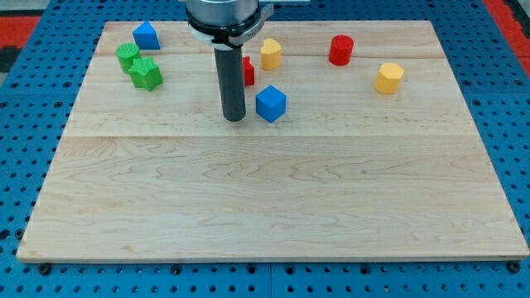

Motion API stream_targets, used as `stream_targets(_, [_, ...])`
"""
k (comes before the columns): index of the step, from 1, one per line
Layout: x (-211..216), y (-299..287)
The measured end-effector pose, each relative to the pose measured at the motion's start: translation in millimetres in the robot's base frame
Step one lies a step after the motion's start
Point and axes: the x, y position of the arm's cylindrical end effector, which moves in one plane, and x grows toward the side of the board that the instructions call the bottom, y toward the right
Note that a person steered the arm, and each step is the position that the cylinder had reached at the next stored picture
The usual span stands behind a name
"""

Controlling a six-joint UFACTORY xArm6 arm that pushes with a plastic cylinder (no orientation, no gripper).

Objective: Separate the green star from the green circle

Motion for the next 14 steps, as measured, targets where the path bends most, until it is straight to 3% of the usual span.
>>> stream_targets(1, [13.3, -58.9])
stream_targets(2, [4.5, -157.7])
stream_targets(3, [-41.5, -222.2])
stream_targets(4, [-60.0, -248.2])
stream_targets(6, [-101.8, -190.7])
stream_targets(7, [-101.8, -151.9])
stream_targets(8, [-85.8, -130.4])
stream_targets(11, [48.2, 21.8])
stream_targets(13, [95.1, 6.0])
stream_targets(14, [68.5, 16.8])
